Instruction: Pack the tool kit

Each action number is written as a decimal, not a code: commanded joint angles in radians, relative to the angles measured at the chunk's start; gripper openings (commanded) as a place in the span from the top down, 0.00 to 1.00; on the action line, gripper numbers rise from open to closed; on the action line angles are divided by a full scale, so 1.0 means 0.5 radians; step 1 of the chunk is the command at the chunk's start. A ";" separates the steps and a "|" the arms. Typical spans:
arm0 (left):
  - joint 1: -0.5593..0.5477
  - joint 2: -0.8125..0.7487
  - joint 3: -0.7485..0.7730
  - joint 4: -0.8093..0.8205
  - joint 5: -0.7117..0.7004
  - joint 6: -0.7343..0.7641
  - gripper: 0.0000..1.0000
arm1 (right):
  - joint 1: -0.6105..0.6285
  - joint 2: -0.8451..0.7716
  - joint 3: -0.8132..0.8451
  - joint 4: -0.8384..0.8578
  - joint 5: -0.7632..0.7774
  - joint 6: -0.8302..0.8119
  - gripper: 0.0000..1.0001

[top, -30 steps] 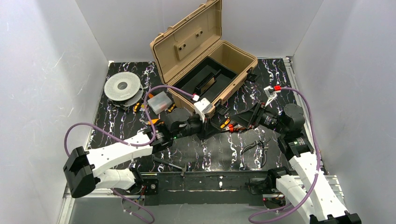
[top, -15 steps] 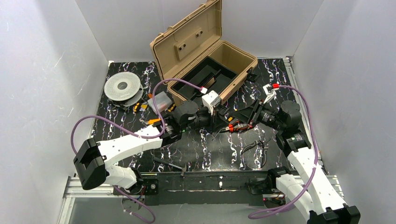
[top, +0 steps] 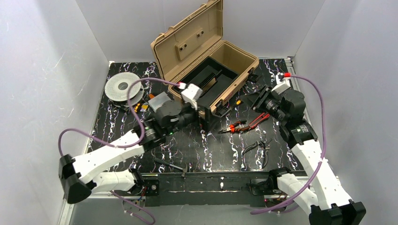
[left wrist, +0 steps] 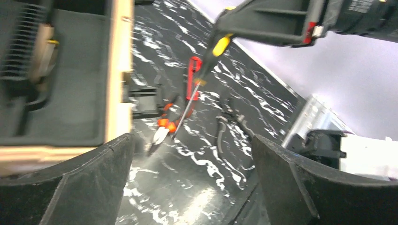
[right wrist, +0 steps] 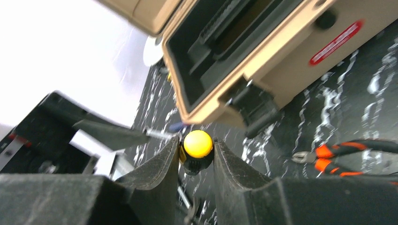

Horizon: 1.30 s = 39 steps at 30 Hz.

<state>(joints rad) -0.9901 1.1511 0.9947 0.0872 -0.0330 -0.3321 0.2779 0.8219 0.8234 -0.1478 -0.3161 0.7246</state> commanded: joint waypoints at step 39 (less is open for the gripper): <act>0.791 -0.625 -0.189 -1.516 -0.690 -0.345 0.02 | -0.035 1.555 1.365 -0.406 0.072 0.403 0.19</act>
<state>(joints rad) -0.6186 0.8433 0.9127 -0.6590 -0.3763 -0.4835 0.2695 1.6402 1.4811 -0.3508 -0.3130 0.9222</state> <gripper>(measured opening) 0.981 0.788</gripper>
